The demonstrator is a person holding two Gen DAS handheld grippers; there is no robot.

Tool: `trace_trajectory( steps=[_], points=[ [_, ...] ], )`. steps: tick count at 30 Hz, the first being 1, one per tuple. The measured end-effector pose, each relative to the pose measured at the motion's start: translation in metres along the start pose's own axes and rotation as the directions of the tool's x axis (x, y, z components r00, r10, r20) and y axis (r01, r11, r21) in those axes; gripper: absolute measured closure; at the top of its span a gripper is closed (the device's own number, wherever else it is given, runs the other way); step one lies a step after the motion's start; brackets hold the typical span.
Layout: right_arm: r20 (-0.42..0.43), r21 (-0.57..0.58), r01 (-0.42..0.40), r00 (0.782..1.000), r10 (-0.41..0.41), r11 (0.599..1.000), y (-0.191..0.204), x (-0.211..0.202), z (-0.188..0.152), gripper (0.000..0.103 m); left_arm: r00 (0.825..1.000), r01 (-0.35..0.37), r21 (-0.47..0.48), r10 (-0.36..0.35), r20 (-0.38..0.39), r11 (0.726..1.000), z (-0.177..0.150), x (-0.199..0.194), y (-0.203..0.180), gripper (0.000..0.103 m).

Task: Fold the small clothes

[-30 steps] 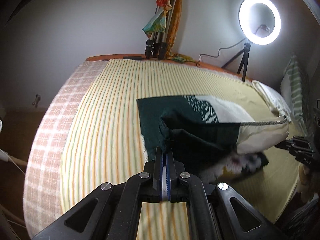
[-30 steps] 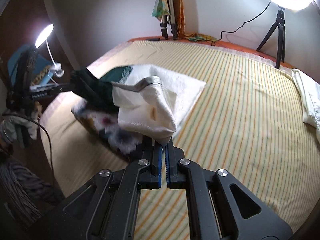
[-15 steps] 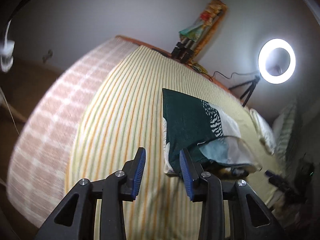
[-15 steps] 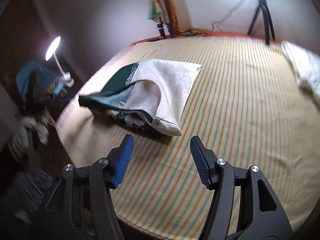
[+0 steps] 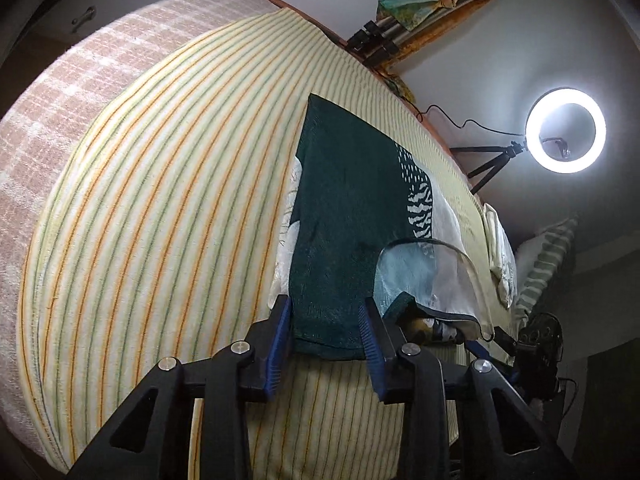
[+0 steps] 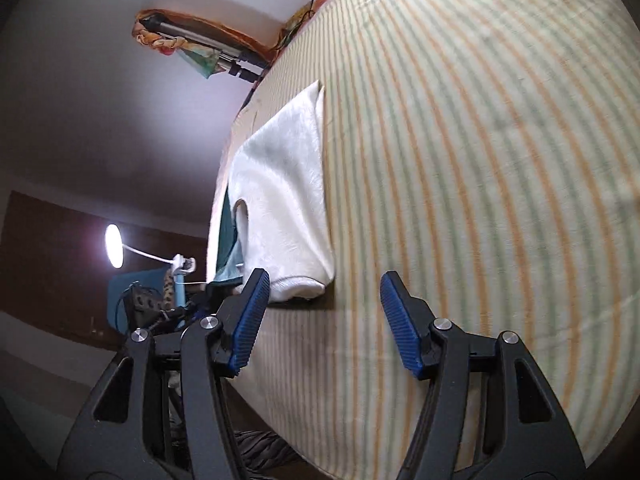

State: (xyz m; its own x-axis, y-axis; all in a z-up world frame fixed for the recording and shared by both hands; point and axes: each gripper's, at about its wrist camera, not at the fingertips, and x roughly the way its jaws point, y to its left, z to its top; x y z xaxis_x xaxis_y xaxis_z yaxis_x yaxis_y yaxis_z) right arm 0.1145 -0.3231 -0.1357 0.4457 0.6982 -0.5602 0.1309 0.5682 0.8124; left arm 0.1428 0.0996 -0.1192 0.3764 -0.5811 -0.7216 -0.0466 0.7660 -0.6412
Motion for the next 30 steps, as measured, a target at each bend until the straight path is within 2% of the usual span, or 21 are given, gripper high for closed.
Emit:
trace_trajectory(
  steps=[2,4,5,7,8,11,13,15,18,20,23,25,26,27,28,30],
  points=[
    [-0.011,0.014,-0.035,0.999,0.036,0.999,0.002,0.006,0.002,0.043,1.0,-0.002,0.0,0.002,-0.007,1.0,0.0,0.002,-0.001,0.08],
    [-0.033,0.033,-0.087,0.996,0.089,0.996,0.002,0.01,0.002,0.06,1.0,-0.013,0.0,0.013,-0.005,1.0,0.001,0.002,-0.001,0.091],
    [-0.042,0.032,-0.099,0.994,0.1,0.995,0.004,0.012,0.001,0.064,1.0,-0.018,0.005,0.018,-0.002,1.0,0.002,0.001,0.0,0.096],
    [-0.047,-0.01,-0.082,0.996,0.082,0.997,0.012,0.015,-0.001,0.088,0.999,-0.03,0.024,0.03,0.018,0.999,0.004,-0.003,-0.003,0.099],
    [-0.049,-0.036,-0.069,0.997,0.067,0.997,0.017,0.015,-0.002,0.091,0.999,-0.035,0.033,0.034,0.029,0.999,0.007,-0.005,-0.004,0.101],
    [-0.013,-0.111,-0.028,1.0,0.027,0.993,0.037,0.01,-0.004,0.095,0.996,-0.045,0.077,0.04,0.074,0.996,0.014,-0.021,-0.013,0.102],
    [0.024,-0.19,-0.039,0.999,0.045,0.981,0.057,0.0,-0.009,0.095,0.992,-0.054,0.107,0.041,0.117,0.993,0.019,-0.036,-0.018,0.102],
    [0.046,-0.289,-0.016,0.998,0.031,0.957,0.075,-0.004,-0.016,0.095,0.986,-0.109,0.142,0.089,0.143,0.984,0.019,-0.041,-0.018,0.102],
    [0.014,-0.341,0.055,0.998,-0.053,0.938,0.079,0.008,-0.025,0.095,0.982,-0.175,0.146,0.162,0.098,0.974,0.014,-0.026,-0.004,0.102],
    [-0.025,-0.342,0.09,0.994,-0.105,0.935,0.074,0.021,-0.031,0.095,0.981,-0.189,0.153,0.18,0.07,0.97,0.008,-0.017,0.003,0.102],
    [-0.05,-0.357,0.08,0.993,-0.104,0.931,0.074,0.018,-0.034,0.095,0.975,-0.22,0.19,0.21,0.074,0.957,0.001,-0.015,0.002,0.1],
    [-0.053,-0.36,0.033,0.997,-0.056,0.932,0.08,0.009,-0.029,0.088,0.969,-0.24,0.197,0.224,0.1,0.95,0.002,-0.021,0.001,0.096],
    [-0.056,-0.353,0.009,0.998,-0.031,0.936,0.081,0.002,-0.025,0.079,0.964,-0.26,0.2,0.241,0.113,0.945,0.003,-0.024,0.001,0.088],
    [-0.051,-0.343,0.001,0.999,-0.019,0.939,0.079,-0.003,-0.02,0.055,0.962,-0.265,0.201,0.244,0.122,0.943,0.004,-0.028,0.0,0.083],
    [-0.02,-0.325,0.003,1.0,-0.01,0.946,0.075,-0.009,-0.015,0.04,0.96,-0.268,0.201,0.245,0.133,0.942,0.005,-0.032,-0.001,0.079],
    [0.04,-0.266,0.01,0.999,0.0,0.964,0.063,-0.016,-0.001,0.04,0.956,-0.273,0.205,0.242,0.166,0.94,0.006,-0.041,-0.008,0.079]
  ],
)
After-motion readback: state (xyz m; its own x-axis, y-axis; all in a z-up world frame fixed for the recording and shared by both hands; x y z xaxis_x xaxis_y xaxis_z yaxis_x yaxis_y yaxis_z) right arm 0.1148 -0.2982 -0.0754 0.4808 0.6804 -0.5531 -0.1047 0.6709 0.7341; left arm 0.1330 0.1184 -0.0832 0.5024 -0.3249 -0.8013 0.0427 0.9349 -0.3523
